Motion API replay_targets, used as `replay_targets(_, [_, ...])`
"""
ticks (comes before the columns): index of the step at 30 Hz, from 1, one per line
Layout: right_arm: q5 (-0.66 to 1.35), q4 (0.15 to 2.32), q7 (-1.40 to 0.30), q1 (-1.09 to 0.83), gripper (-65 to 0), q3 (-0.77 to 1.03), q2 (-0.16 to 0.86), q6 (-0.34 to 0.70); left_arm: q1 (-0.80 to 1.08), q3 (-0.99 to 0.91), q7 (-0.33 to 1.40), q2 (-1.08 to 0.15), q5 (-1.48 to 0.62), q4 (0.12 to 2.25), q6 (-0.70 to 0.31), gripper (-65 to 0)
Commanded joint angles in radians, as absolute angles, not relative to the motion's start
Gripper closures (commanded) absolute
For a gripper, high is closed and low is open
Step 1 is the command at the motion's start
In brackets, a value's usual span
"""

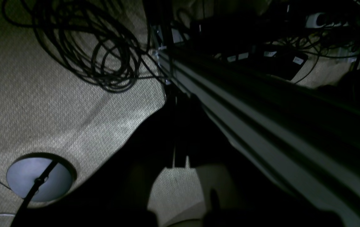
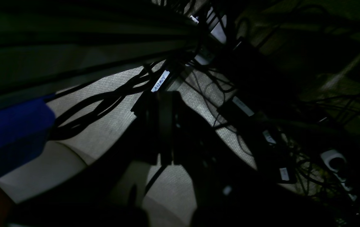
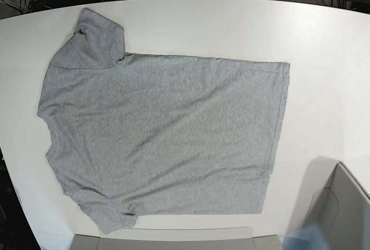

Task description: Fold the T-shirt properly

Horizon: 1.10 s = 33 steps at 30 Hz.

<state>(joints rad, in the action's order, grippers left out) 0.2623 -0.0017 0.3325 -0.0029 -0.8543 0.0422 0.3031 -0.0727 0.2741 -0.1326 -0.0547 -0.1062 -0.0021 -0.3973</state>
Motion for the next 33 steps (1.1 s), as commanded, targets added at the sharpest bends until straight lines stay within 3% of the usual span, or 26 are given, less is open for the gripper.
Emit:
replay_targets(1, [0.265, 0.000, 0.344, -0.010, 0.0, -0.855, 0.045, 0.320, -0.076, 0.277, -0.139, -0.054, -0.105, 0.000, -0.404, 0.0])
replay_targets(33, [0.268, 0.000, 0.344, -0.039, 0.0, -0.840, 0.038, 0.320, -0.033, 0.272, -0.134, -0.050, -0.108, 0.000, -0.404, 0.0])
